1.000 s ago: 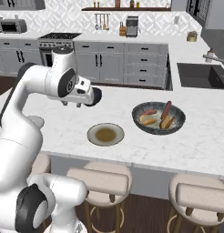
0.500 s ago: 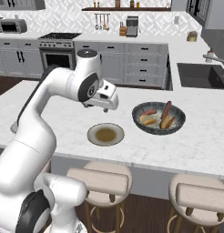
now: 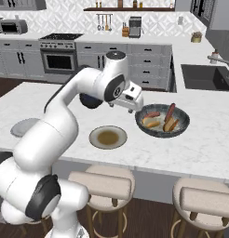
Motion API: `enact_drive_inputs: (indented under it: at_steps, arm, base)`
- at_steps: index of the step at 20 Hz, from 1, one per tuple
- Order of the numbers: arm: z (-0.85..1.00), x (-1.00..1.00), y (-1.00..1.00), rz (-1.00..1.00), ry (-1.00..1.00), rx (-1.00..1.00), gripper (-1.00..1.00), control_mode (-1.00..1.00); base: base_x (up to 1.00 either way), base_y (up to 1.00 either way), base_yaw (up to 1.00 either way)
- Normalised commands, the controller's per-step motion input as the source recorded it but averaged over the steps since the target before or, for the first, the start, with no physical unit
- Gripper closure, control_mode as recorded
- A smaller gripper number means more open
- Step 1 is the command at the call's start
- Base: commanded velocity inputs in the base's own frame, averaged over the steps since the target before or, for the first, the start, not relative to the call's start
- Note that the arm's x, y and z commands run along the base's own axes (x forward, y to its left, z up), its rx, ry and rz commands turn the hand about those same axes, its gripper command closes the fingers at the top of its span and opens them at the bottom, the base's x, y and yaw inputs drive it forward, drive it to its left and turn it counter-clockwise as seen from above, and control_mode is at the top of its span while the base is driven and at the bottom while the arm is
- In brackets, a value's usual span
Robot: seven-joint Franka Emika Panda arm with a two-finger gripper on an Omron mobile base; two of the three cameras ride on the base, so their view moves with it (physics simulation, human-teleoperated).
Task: Place one bun and one sausage from the bowl on each plate.
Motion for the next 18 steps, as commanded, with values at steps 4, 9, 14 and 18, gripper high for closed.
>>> enact_drive_inputs:
  at_steps: [4, 9, 14, 18]
  arm:
    - [-0.06, 0.74, -0.57, -0.03, 0.12, 0.09, -1.00, -1.00]
    - [-0.52, 0.83, -0.64, -0.05, 0.14, 0.02, -1.00, -1.00]
    - [-0.74, 0.85, -0.73, -0.10, 0.21, 0.22, -1.00, -1.00]
    - [-0.39, 0.83, -0.14, -0.06, 0.10, 0.22, -1.00, -1.00]
  base:
    - [0.00, 0.00, 0.00]
    - [0.00, 0.00, 0.00]
    - [0.00, 0.00, 0.00]
    - [0.00, 0.00, 0.00]
